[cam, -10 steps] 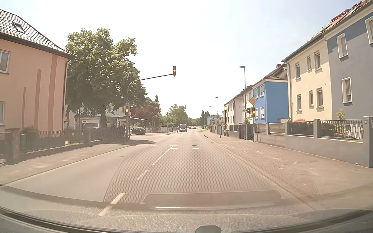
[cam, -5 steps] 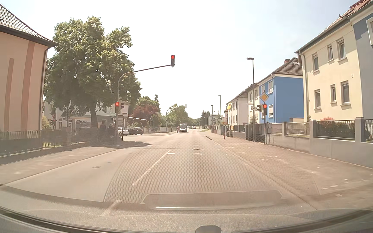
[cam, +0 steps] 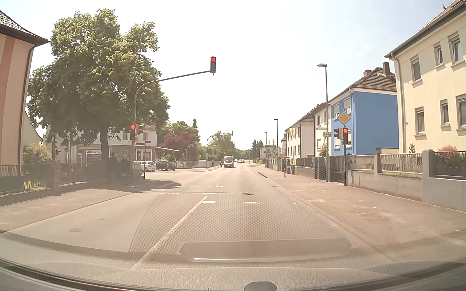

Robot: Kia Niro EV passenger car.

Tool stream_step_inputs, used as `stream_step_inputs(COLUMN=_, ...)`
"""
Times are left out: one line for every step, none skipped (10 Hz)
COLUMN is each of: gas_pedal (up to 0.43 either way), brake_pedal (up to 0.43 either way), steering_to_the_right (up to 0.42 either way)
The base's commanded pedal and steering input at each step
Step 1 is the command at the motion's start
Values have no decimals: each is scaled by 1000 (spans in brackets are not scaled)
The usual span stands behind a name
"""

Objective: Follow the waypoints while adhering to traffic rules and regulations

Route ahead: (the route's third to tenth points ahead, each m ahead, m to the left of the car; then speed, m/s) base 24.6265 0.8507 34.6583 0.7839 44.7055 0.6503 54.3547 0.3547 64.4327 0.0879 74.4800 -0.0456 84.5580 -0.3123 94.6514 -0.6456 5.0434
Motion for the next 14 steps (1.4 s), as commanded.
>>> stream_step_inputs(gas_pedal=0, brake_pedal=232, steering_to_the_right=1)
stream_step_inputs(gas_pedal=0, brake_pedal=232, steering_to_the_right=1)
stream_step_inputs(gas_pedal=0, brake_pedal=232, steering_to_the_right=1)
stream_step_inputs(gas_pedal=0, brake_pedal=238, steering_to_the_right=1)
stream_step_inputs(gas_pedal=0, brake_pedal=244, steering_to_the_right=1)
stream_step_inputs(gas_pedal=0, brake_pedal=232, steering_to_the_right=1)
stream_step_inputs(gas_pedal=0, brake_pedal=220, steering_to_the_right=1)
stream_step_inputs(gas_pedal=0, brake_pedal=226, steering_to_the_right=1)
stream_step_inputs(gas_pedal=0, brake_pedal=250, steering_to_the_right=1)
stream_step_inputs(gas_pedal=0, brake_pedal=268, steering_to_the_right=1)
stream_step_inputs(gas_pedal=0, brake_pedal=287, steering_to_the_right=1)
stream_step_inputs(gas_pedal=0, brake_pedal=299, steering_to_the_right=1)
stream_step_inputs(gas_pedal=0, brake_pedal=311, steering_to_the_right=1)
stream_step_inputs(gas_pedal=0, brake_pedal=311, steering_to_the_right=1)
